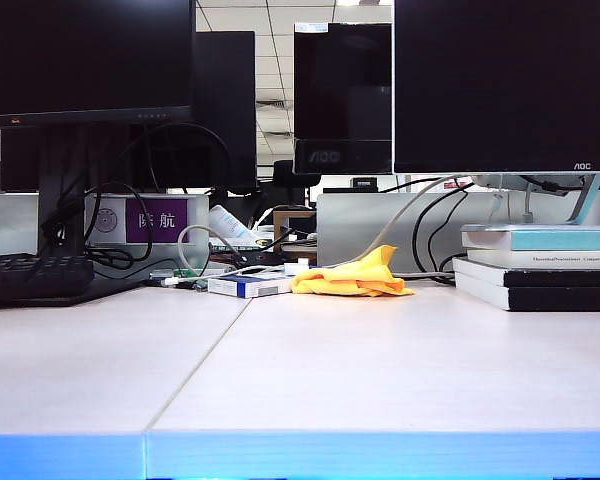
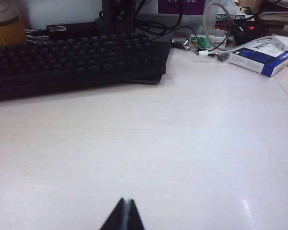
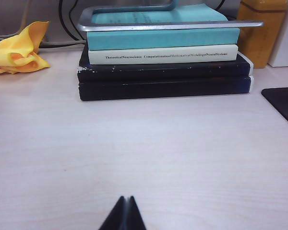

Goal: Wipe the table from front to back using the rag.

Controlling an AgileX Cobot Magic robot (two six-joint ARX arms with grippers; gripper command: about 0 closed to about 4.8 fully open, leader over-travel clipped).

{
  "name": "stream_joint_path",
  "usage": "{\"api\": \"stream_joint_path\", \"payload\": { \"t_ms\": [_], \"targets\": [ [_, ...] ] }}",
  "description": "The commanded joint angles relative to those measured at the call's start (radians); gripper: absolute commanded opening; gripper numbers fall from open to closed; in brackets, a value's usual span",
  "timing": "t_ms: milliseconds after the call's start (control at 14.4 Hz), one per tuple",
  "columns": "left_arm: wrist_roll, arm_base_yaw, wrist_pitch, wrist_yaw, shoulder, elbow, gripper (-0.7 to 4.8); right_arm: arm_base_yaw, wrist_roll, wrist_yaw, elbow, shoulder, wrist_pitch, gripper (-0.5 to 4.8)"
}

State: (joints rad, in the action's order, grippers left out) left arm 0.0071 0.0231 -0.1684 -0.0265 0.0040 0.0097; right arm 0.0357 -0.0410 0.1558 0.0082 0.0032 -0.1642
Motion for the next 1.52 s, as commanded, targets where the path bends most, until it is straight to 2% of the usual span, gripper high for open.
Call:
{"api": "stream_joint_path", "payload": {
  "t_ms": [69,208,485,761,969,1108,1384,1454,1523],
  "targets": [
    [0.000,0.001,-0.020,0.004,-0.002,-0.002,-0.05,0.000,-0.015,0.000,-0.006,-0.002,0.005,-0.01],
    [-0.001,0.001,-0.019,0.004,-0.003,-0.002,-0.05,0.000,-0.015,-0.001,-0.006,-0.002,0.006,-0.01],
    [-0.174,0.000,0.064,0.000,-0.002,0.053,-0.05,0.002,-0.031,0.040,0.077,-0.001,0.021,-0.01],
    [-0.184,0.001,0.108,-0.040,0.030,0.207,-0.05,0.002,-0.034,0.095,0.209,0.027,0.013,-0.01],
    [-0.221,0.001,0.136,-0.037,0.173,0.375,-0.05,0.001,-0.034,0.115,0.334,0.134,0.016,-0.01],
    [-0.221,0.001,0.138,0.002,0.298,0.505,-0.05,0.002,-0.034,0.114,0.422,0.232,0.052,-0.01],
    [-0.218,-0.001,0.065,0.219,0.544,0.791,-0.05,0.003,-0.034,0.040,0.600,0.470,0.180,-0.01],
    [-0.216,-0.028,-0.011,0.252,0.629,0.892,-0.05,0.019,-0.034,-0.003,0.675,0.583,0.192,-0.01],
    [-0.181,-0.080,-0.057,0.251,0.693,0.959,-0.05,0.045,-0.034,-0.028,0.723,0.664,0.209,-0.01]
  ]
}}
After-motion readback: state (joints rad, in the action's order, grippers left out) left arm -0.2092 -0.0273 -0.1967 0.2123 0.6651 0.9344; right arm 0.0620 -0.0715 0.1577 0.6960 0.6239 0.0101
